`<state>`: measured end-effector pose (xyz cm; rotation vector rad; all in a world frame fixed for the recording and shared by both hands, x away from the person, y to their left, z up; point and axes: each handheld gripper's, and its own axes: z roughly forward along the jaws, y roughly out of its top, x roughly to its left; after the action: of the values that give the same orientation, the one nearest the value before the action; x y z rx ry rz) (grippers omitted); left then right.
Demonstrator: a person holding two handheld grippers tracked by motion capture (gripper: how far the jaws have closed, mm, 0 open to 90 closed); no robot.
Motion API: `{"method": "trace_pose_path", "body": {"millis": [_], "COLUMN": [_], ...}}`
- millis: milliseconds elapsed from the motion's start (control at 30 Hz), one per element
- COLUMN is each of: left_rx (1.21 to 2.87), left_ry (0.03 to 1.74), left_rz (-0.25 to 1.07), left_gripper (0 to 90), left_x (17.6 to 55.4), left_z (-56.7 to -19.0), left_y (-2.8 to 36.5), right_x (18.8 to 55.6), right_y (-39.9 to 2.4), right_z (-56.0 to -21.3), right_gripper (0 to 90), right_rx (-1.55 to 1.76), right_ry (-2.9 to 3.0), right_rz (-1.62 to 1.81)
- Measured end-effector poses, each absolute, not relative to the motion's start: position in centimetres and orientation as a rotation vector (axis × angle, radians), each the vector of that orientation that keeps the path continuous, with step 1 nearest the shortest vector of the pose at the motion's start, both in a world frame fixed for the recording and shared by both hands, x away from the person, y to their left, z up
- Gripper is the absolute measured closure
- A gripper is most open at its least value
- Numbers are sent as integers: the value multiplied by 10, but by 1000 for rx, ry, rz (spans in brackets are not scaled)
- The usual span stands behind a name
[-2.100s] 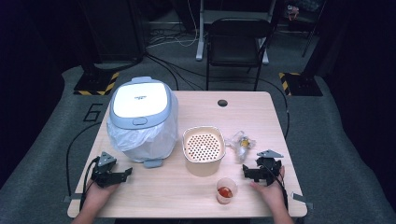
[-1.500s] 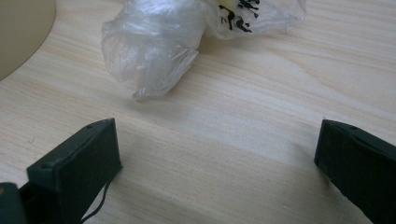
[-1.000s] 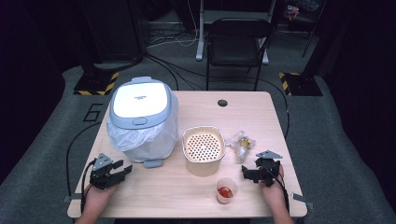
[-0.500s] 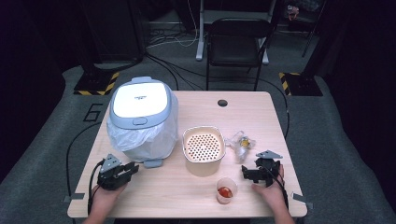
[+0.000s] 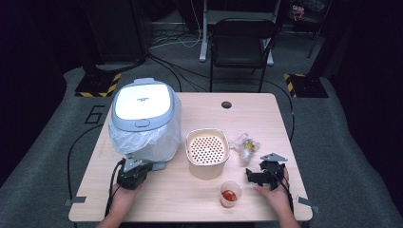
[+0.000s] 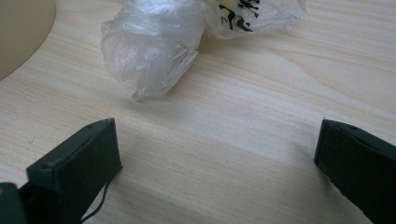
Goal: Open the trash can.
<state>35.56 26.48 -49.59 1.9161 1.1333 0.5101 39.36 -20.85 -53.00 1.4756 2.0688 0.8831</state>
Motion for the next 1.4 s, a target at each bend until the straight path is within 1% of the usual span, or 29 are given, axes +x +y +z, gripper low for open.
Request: {"method": "trace_pose_path", "body": {"millis": [67,133,267,333,400,467,533,767,833,933,967,1000,1100,1267,1400], "left_rx": [1921,1924,1916,1917,1964,1950,1951,1955,1990,1972,2006,2006,2029,1984,1991], "left_ry": [1138,1148,1161,1163,1140,1144,1149,1128,1114,1136,1126,1126,1091,1097,1090], "left_rz": [525,513,549,548,540,552,533,559,531,494,466,466,517,541,562], "left_gripper": [899,899,899,899,899,899,898,898,897,896,895,895,895,878,870], "left_x": [357,360,365,367,367,368,368,367,369,372,374,374,373,372,371], "left_z": [-498,-500,-506,-506,-506,-507,-507,-512,-511,-513,-514,-514,-518,-522,-522], "left_y": [260,256,250,250,251,250,252,250,253,252,254,254,252,254,252], "right_x": [394,394,394,394,394,394,394,394,393,393,394,394,394,394,393], "right_y": [-209,-209,-209,-208,-208,-208,-208,-209,-209,-209,-208,-208,-209,-208,-208], "right_z": [-530,-530,-530,-530,-530,-530,-530,-530,-530,-530,-530,-530,-530,-530,-530], "right_gripper": [0,0,0,0,0,0,0,0,0,0,0,0,0,0,0], "right_rx": [1476,1476,1476,1477,1476,1476,1476,1476,1476,1476,1476,1476,1475,1475,1476], "right_ry": [2068,2069,2069,2068,2068,2068,2068,2069,2069,2069,2069,2069,2069,2069,2069], "right_rz": [883,883,883,883,883,883,883,881,881,881,883,883,883,883,881]}}
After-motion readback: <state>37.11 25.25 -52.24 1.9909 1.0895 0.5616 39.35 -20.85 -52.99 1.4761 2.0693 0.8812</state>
